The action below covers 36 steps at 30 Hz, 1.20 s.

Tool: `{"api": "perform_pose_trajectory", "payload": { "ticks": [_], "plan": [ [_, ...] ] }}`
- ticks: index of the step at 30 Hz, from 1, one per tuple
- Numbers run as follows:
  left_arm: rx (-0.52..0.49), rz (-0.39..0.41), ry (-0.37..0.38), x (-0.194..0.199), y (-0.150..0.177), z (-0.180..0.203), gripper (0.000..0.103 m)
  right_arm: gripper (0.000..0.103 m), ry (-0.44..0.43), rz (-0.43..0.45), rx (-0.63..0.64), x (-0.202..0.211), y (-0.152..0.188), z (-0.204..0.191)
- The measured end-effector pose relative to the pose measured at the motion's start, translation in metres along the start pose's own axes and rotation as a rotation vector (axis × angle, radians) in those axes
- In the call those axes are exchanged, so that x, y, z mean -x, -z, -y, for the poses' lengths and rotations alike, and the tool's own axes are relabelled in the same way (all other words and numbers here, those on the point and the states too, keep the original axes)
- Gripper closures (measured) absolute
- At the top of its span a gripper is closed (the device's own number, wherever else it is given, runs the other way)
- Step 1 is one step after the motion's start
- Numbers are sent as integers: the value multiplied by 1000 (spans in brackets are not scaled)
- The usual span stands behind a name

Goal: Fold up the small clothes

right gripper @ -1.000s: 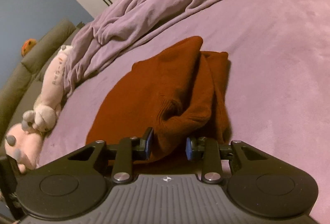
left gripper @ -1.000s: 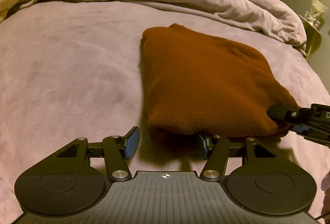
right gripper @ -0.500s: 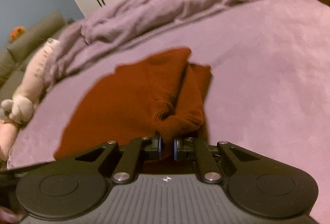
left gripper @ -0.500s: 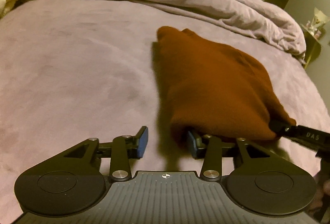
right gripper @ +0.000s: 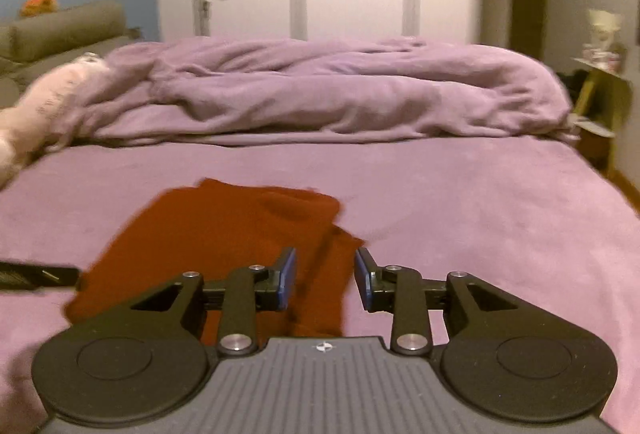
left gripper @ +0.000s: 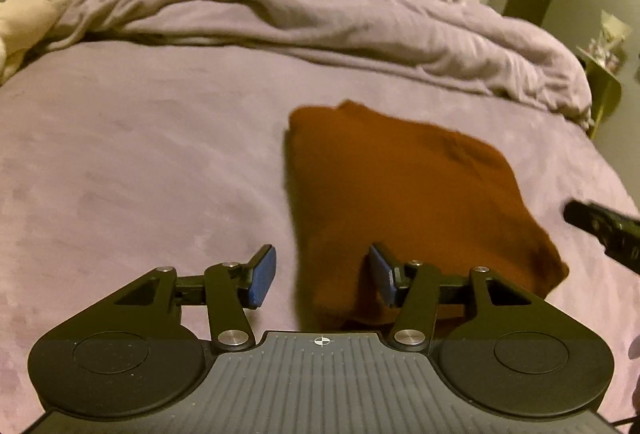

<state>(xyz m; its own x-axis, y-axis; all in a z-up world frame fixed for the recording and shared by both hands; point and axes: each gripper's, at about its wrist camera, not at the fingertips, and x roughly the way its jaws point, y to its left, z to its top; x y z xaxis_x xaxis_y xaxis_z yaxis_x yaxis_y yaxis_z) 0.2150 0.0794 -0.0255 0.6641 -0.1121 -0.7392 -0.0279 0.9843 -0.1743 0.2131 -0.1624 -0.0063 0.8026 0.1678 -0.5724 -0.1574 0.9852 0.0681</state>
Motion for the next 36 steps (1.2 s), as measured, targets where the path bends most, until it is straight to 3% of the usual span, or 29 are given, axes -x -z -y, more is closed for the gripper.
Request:
{"api": "perform_pose_trajectory", "payload": {
  "ticks": [4,7,10,13,17,20,22,31,34,36],
  "plan": [
    [30,-51,30,-13,12,-3,41,74,-157,-45,58,-17,5,-19],
    [41,-77,31,-23,20,-8,35,79,-218,-78,103,-32,16,-34],
    [62,-98,50,-20,23,-13,35,79,-200,-184,152,-55,34,-41],
    [106,-69,87,0,18,-20,39,79,-205,-180,188,-53,37,-39],
    [110,12,56,12,0,-20,37,80,-241,-119,117,-41,19,-39],
    [92,1,-14,-4,-6,-16,35,79,-258,-99,122,-46,11,-56],
    [91,-8,-21,-10,-5,-14,35,79,-280,-110,126,-54,8,-66],
    [70,-16,7,-30,17,-16,23,79,-269,-137,214,-73,40,-71],
    [161,-56,46,-24,19,-25,22,79,-268,-151,230,-64,33,-68],
    [166,-55,48,-13,16,-27,23,79,-223,-145,177,-50,26,-54]
  ]
}}
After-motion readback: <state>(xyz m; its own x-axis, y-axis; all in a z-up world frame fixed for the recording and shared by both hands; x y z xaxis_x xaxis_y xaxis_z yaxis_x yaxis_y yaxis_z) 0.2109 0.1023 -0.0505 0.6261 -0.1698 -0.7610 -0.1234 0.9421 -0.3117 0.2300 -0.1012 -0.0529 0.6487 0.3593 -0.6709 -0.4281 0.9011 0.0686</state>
